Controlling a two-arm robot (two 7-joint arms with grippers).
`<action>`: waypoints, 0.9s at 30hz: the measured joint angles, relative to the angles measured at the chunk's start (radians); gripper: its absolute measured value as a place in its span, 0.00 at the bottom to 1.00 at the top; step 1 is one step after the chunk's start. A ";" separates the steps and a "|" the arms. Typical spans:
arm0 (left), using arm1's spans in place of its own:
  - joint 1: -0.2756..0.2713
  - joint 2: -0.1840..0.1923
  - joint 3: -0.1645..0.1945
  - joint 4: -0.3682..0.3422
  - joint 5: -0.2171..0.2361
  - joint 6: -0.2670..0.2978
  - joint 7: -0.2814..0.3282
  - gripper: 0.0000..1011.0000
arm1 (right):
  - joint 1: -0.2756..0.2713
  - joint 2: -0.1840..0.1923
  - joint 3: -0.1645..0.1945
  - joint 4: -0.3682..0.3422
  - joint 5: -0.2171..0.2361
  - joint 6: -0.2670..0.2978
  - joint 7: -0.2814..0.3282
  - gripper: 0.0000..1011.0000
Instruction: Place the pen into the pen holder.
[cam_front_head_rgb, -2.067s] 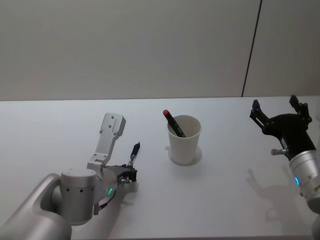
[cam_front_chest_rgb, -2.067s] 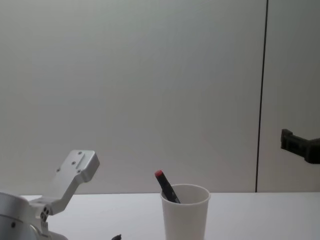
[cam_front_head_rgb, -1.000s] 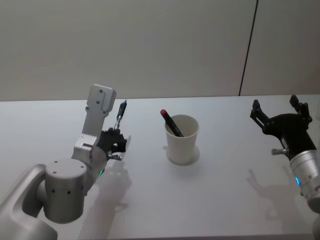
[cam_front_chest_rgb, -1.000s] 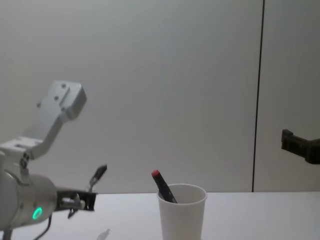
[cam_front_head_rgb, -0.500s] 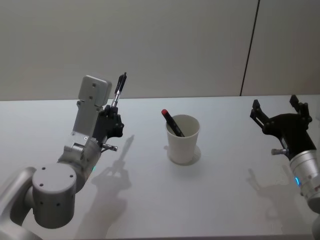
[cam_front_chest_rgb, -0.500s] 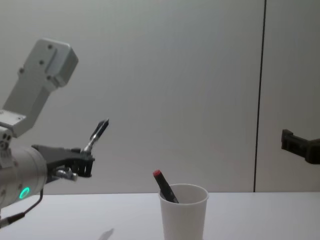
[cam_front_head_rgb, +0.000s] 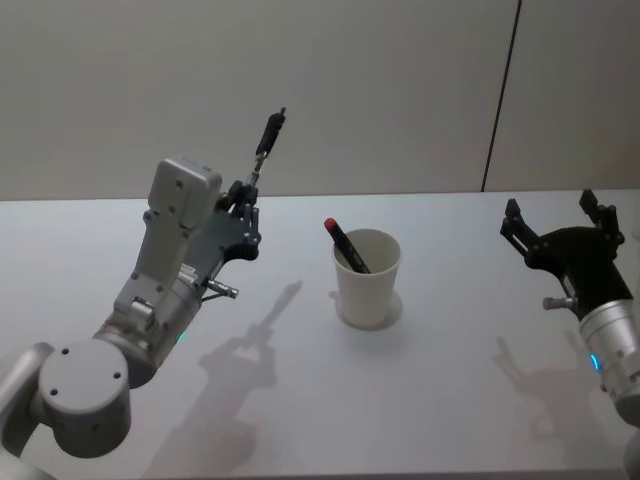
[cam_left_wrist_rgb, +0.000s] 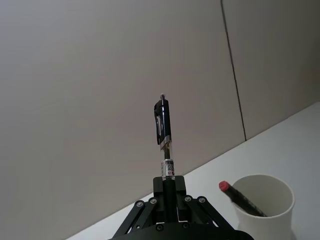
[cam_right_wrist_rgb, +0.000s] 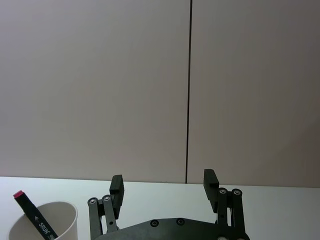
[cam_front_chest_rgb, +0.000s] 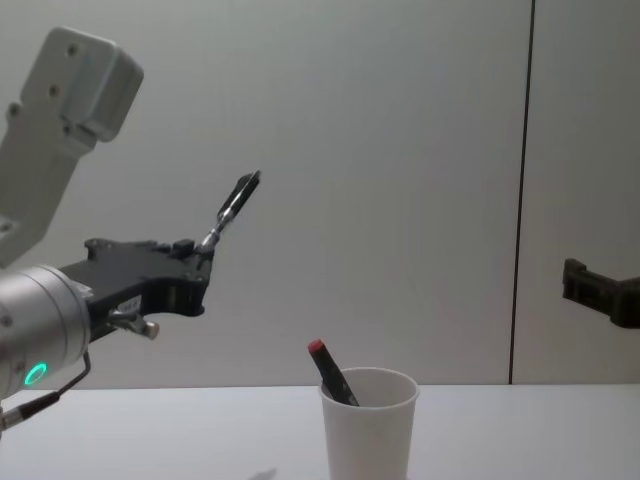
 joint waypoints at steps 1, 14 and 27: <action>0.000 0.002 -0.001 0.006 0.002 -0.025 -0.019 0.14 | 0.000 0.000 0.000 0.000 0.000 0.000 0.000 0.99; -0.023 0.012 -0.009 0.084 0.003 -0.257 -0.214 0.14 | 0.000 0.000 0.000 0.000 0.000 0.000 0.000 0.99; -0.054 -0.002 -0.008 0.200 0.011 -0.518 -0.360 0.14 | 0.000 0.000 0.000 0.000 0.000 0.000 0.000 0.99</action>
